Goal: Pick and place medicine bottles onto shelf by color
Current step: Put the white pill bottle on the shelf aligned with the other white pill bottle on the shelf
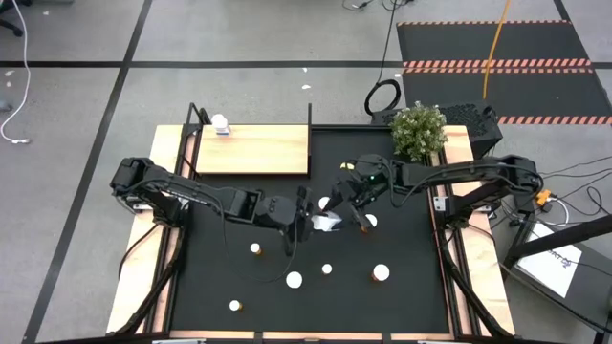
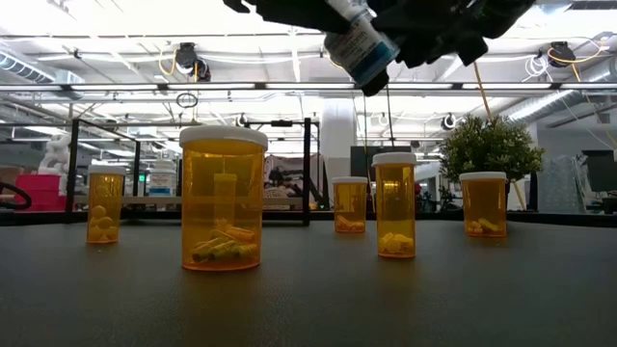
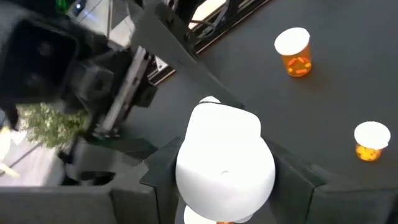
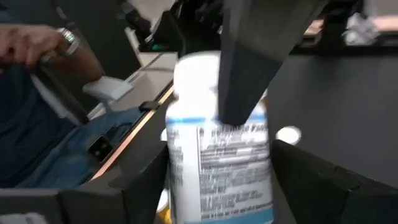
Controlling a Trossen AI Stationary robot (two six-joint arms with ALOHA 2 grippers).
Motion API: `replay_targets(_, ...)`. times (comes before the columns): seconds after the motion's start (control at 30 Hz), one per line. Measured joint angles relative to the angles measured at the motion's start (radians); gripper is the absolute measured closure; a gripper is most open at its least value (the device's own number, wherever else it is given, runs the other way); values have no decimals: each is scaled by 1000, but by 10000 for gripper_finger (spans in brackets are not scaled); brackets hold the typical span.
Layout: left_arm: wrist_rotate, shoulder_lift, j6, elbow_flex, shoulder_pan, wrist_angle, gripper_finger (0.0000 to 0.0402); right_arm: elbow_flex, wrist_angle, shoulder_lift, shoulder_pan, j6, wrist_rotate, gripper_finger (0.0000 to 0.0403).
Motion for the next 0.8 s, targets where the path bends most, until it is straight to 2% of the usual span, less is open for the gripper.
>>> replay_targets(0.13, -4, 1, -7, 0, -1, -9, 219, 0, -2, -15, 0, -1, 31, 86)
replay_targets(0.23, -37, 0, -19, 0, -6, -34, 215, 1, -29, -41, -2, -17, 60, 75)
replay_targets(0.37, -77, -47, -93, 0, -7, -141, 214, 2, -124, -118, -2, -84, 173, 76)
replay_targets(0.53, -90, -155, -220, 0, 0, -361, 214, 2, -267, -242, 1, -146, 382, 82)
replay_targets(0.6, -91, -206, -258, 0, 9, -468, 214, 4, -304, -285, 0, -164, 433, 83)
replay_targets(0.8, -95, -351, -331, 1, 82, -672, 213, 2, -371, -363, 0, -184, 469, 83)
